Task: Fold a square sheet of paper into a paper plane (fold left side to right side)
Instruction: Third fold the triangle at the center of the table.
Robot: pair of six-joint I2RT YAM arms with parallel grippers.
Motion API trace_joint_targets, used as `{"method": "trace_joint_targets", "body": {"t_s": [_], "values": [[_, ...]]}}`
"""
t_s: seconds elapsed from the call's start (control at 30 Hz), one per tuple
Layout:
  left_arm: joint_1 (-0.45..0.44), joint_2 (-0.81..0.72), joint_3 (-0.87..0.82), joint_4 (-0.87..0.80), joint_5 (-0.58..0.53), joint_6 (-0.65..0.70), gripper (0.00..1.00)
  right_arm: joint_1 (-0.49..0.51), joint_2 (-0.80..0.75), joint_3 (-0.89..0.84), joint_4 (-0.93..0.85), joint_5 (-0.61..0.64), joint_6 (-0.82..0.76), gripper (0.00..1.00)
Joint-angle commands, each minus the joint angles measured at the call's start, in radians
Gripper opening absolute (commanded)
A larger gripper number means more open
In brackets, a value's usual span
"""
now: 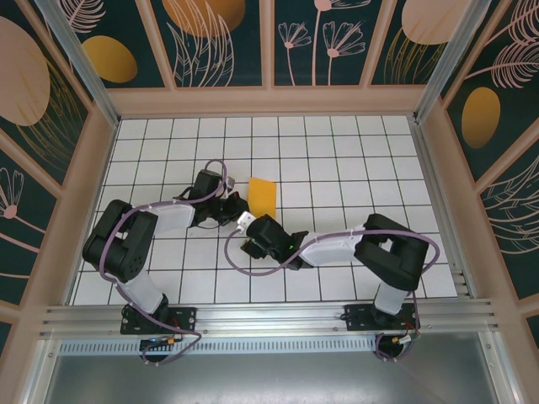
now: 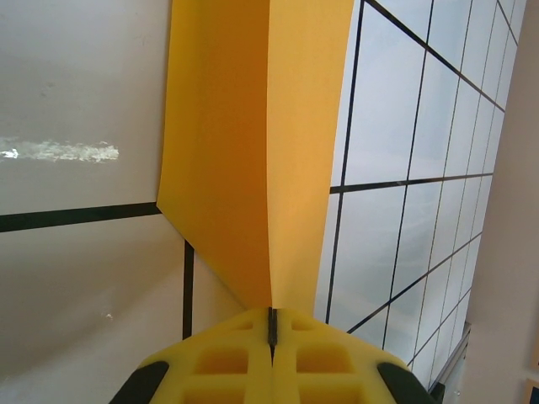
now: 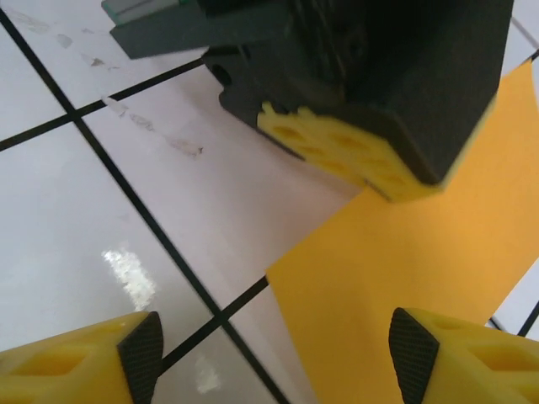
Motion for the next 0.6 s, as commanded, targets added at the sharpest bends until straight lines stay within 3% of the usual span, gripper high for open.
{"method": "trace_joint_targets", "body": {"t_s": [0.0, 0.23, 0.4, 0.57], "values": [[-0.005, -0.007, 0.0, 0.011, 0.017, -0.001, 0.07, 0.002, 0.029, 0.039, 0.058, 0.062, -0.054, 0.69], [-0.005, -0.007, 0.009, -0.006, 0.019, 0.011, 0.07, -0.006, 0.061, 0.058, 0.08, 0.09, -0.079, 0.52], [-0.006, -0.011, 0.009, -0.012, 0.014, 0.016, 0.08, -0.016, 0.046, 0.051, 0.085, 0.096, -0.088, 0.31], [-0.003, -0.025, 0.029, -0.047, 0.006, 0.04, 0.13, -0.019, 0.041, 0.041, 0.072, 0.079, -0.114, 0.01]]}}
